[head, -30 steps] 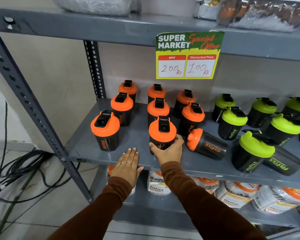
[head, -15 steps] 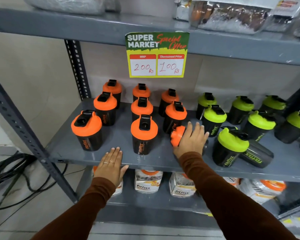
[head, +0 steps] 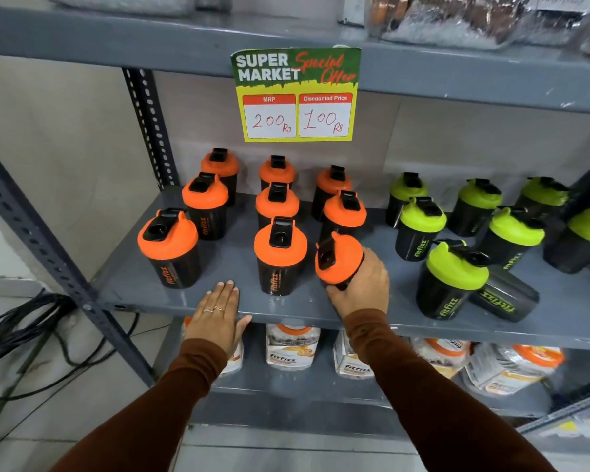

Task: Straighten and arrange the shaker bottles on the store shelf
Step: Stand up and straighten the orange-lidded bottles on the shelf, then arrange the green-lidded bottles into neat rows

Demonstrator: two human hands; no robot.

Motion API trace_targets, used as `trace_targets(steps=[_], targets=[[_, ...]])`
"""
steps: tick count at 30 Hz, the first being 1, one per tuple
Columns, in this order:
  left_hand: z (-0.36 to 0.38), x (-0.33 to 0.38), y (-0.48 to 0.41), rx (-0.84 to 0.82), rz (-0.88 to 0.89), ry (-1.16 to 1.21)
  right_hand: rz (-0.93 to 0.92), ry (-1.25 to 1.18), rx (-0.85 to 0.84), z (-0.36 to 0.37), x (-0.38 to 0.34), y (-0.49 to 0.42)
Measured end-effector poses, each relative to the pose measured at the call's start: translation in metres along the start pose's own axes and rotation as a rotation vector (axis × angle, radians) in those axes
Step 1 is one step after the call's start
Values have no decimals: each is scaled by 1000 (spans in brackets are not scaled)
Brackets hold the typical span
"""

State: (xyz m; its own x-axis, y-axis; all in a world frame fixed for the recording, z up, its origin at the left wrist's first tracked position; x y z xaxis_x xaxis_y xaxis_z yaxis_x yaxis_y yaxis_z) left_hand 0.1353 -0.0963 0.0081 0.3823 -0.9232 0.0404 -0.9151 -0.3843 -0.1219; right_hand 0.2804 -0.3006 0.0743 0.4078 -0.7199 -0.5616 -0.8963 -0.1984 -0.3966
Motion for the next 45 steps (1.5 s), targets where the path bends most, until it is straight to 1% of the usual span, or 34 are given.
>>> trace_targets(steps=[2,3,5,7,10,14,17,18,20,22,24,27,31,33,35,37,39,40,42,45], targets=[[0,1,0,8,10,8,179,-261,11,-2,1,0],[1,0,0,15,16,-4,256,-336,20,-1,2,1],[4,0,-1,21,18,-12,370,-416,22,3,5,4],[5,0,-1,22,14,7,441,-443,23,7,10,6],[9,0,-2,12,-7,-6,462,-458,21,10,13,5],[10,12,16,85,-30,95,381,-491,-11,9,12,12],[24,53,41,59,66,175,332,-479,-66,2,23,25],[30,71,45,46,125,189,312,-464,-83,-3,30,30],[40,111,48,51,263,189,212,-426,-90,-18,46,38],[43,150,44,111,362,193,91,-373,-64,-39,67,44],[39,190,35,134,424,170,11,-259,-6,-61,96,48],[30,244,21,91,451,121,-38,-58,128,-101,140,43],[23,283,0,-2,357,78,-116,160,235,-147,173,19],[23,294,-7,-10,308,30,-108,267,210,-157,184,1],[22,299,-9,-39,249,16,-119,340,134,-157,190,-18],[22,300,-10,-70,180,50,-95,429,-9,-153,190,-34],[22,299,-13,-48,146,69,-37,487,-187,-143,197,-45],[21,299,-14,-42,134,70,-12,518,-242,-138,202,-48],[17,299,-15,-21,116,64,-9,569,-258,-135,207,-52],[15,300,-16,26,112,146,-26,493,-191,-137,208,-52]])
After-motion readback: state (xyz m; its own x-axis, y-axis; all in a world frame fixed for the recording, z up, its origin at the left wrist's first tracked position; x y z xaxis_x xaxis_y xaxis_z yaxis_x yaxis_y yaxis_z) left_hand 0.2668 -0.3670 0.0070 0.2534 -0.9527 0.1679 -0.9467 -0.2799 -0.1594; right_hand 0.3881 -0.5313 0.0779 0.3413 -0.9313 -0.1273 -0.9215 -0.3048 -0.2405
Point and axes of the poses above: each hand's wrist, its own y-axis away from the middle knuckle, its own z-axis out of the palm, x = y × z, the point moved 6 cm from there along -y, towards the middle knuckle, and after that the axes turned 1 degree about z, right-handed, at the moved point
